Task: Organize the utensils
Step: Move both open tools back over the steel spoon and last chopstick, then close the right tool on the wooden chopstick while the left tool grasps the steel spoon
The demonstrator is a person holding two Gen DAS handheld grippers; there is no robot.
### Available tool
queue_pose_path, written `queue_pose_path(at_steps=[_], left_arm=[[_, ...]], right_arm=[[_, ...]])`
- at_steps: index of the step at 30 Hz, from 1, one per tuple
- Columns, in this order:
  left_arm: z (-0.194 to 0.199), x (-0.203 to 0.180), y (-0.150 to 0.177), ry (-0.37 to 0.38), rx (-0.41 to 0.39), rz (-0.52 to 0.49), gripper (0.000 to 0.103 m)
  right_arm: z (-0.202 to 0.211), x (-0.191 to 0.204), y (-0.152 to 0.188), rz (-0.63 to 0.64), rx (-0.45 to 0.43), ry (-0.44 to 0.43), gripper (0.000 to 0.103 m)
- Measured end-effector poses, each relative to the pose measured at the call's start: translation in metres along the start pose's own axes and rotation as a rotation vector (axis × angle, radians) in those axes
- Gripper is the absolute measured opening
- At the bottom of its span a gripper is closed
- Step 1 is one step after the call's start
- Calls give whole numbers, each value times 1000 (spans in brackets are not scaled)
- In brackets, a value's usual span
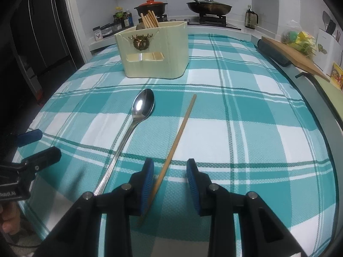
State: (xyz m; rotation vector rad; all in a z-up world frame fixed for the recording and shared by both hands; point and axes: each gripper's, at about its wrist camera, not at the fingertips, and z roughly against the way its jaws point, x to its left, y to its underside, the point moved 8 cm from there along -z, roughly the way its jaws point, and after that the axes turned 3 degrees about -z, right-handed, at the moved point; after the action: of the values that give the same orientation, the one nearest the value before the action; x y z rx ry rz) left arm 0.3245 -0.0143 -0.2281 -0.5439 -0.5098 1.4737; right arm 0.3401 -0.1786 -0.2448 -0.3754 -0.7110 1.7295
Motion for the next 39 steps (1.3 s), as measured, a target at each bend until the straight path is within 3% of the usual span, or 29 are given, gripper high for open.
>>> queue_pose_path(at_steps=[7, 12, 14, 15, 24, 30, 37, 39], left_arm=[[-2, 3, 3, 57, 9, 61, 90], [-6, -4, 4, 75, 22, 49, 90], [-10, -7, 3, 77, 28, 37, 90], [-12, -9, 3, 78, 30, 30, 90], [-44, -35, -21, 85, 36, -46, 90], [-80, -54, -52, 58, 20, -92, 90], [-133, -58, -67, -42, 65, -120, 90], [-136, -60, -71, -26, 43, -113, 86]], right_arm=[[-28, 4, -9, -32, 75, -48, 32], [-49, 4, -6, -9, 104, -9, 32], [-49, 1, -9, -3, 75, 3, 23], [-49, -2, -8, -8, 71, 19, 10], [-39, -34, -1, -114, 31, 56, 6], [-28, -44, 10, -98, 8, 116, 6], [-21, -45, 17, -72, -6, 138, 6], [-21, -45, 18, -69, -9, 137, 6]])
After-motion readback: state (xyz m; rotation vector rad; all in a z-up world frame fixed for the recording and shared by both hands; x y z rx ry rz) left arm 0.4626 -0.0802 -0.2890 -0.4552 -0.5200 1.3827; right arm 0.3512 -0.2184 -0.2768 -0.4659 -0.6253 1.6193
